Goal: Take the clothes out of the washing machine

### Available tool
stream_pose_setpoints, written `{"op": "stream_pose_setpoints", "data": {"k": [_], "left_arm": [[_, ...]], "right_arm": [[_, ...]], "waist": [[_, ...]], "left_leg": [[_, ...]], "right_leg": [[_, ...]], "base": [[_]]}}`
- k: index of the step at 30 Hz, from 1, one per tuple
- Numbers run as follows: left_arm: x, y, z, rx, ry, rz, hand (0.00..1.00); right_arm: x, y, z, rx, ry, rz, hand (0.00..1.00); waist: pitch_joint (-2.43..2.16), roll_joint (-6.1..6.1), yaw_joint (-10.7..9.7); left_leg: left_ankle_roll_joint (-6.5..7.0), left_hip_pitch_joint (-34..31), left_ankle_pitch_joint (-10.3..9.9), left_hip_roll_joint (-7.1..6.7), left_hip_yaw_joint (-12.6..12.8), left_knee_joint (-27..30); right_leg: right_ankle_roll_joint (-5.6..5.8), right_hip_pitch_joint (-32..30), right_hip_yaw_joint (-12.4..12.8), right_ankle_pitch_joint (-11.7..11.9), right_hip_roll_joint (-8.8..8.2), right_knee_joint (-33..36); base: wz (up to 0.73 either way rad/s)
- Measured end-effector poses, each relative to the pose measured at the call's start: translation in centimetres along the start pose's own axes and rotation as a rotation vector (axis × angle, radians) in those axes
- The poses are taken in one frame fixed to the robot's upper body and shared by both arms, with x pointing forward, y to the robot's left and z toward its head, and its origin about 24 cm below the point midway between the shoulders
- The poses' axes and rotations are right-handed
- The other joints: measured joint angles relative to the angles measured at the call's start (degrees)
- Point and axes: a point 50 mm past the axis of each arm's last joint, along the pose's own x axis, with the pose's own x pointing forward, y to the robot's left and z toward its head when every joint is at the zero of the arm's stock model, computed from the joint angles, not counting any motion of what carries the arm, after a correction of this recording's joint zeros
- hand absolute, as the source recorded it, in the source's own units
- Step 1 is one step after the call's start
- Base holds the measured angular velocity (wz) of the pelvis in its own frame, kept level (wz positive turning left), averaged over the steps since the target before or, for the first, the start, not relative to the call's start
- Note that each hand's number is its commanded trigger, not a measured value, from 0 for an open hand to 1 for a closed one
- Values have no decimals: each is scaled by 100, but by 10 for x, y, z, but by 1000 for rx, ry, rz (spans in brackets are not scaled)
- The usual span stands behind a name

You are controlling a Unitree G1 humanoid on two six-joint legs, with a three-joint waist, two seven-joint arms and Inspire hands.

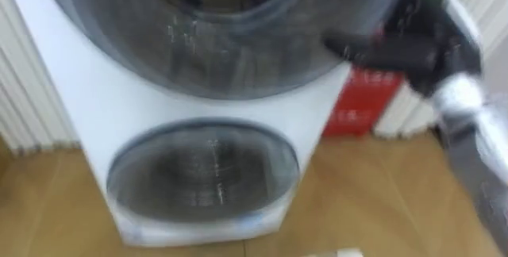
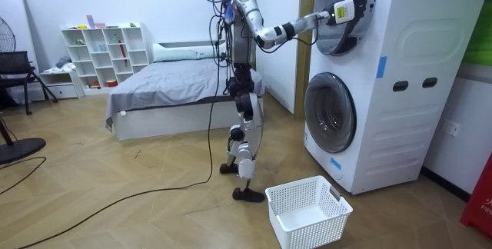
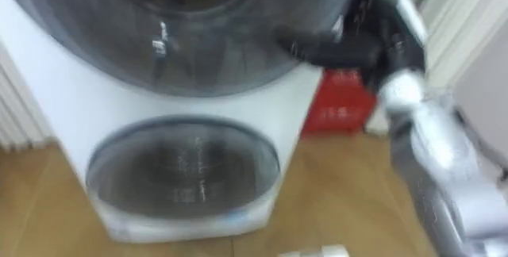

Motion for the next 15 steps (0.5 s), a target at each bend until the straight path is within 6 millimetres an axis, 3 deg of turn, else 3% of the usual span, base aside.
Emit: {"op": "stream_pose_setpoints", "data": {"k": [4, 7, 9, 11, 15], "left_arm": [[-1, -2, -6, 14, 35, -6, 0], [-2, -5, -14, 23, 55, -23, 0], [-3, -10, -12, 41, 48, -37, 0], [-4, -14, -14, 57, 48, -49, 0], [-4, -16, -16, 64, 50, -57, 0]], "right_arm": [[-9, 1, -7, 58, 1, 14, 0], [-24, 6, -20, 108, 14, 20, 0], [-39, 6, -32, 139, 54, 30, 0], [-48, 9, -42, 166, 97, 50, 0], [-63, 13, -52, 190, 144, 99, 0]], "waist": [[3, 10, 36], [32, 74, 28], [25, 79, -1], [-6, 95, 1], [-17, 154, -2]], "left_leg": [[10, 80, 3, -57, -10, -19], [51, 147, -22, -73, 47, -10], [114, 85, -120, -130, 72, 18], [130, 54, -131, -149, 68, 73], [146, 43, -124, -167, 68, 105]], "right_leg": [[36, 46, -50, -31, -19, 2], [57, 121, -43, -50, -21, 3], [75, 108, -41, -218, -43, 32], [82, 84, -38, -223, -68, 83], [79, 80, -63, -217, -103, 120]], "base": [[-5], [3], [15], [3], [0]]}}
